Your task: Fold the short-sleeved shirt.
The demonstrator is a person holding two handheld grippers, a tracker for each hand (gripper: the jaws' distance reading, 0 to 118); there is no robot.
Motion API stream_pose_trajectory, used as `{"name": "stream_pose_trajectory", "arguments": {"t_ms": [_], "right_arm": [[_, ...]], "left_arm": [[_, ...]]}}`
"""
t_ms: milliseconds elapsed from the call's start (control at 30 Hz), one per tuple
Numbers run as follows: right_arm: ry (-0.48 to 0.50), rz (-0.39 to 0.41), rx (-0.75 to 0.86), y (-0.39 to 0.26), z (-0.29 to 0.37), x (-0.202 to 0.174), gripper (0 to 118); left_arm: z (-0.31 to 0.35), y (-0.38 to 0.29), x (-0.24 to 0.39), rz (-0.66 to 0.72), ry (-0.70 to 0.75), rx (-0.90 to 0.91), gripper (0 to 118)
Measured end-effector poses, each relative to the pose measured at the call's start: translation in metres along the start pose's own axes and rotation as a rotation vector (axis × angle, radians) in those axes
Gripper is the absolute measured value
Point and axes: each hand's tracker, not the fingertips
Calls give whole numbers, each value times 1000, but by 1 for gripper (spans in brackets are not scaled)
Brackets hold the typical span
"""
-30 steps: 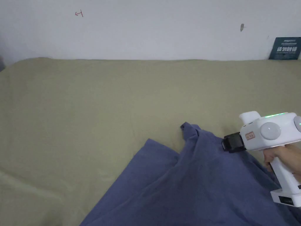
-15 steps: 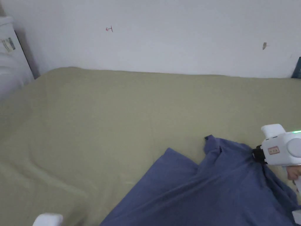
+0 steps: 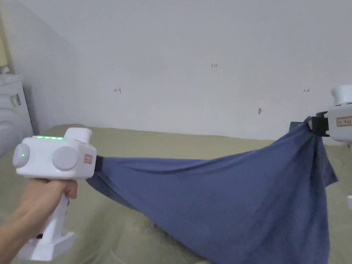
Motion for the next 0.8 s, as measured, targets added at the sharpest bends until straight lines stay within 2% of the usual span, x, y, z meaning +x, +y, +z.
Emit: {"name": "stream_pose_trajectory", "arguments": {"t_ms": [100, 133, 300, 600, 800], "right_arm": [[-38, -14, 52, 28, 22, 15, 1], [-22, -11, 70, 35, 26, 12, 1], [-58, -20, 126, 60, 35, 10, 1], [-90, -38, 156, 112, -17, 3, 1], [-105, -41, 158, 156, -71, 17, 1]], "left_arm": [[16, 60, 8, 9, 22, 48, 0], [21, 77, 11, 7, 46, 78, 0], [35, 136, 21, -57, 147, 121, 0], [31, 196, 33, -85, 240, 172, 0], [8, 242, 30, 1, 214, 186, 0]]}}
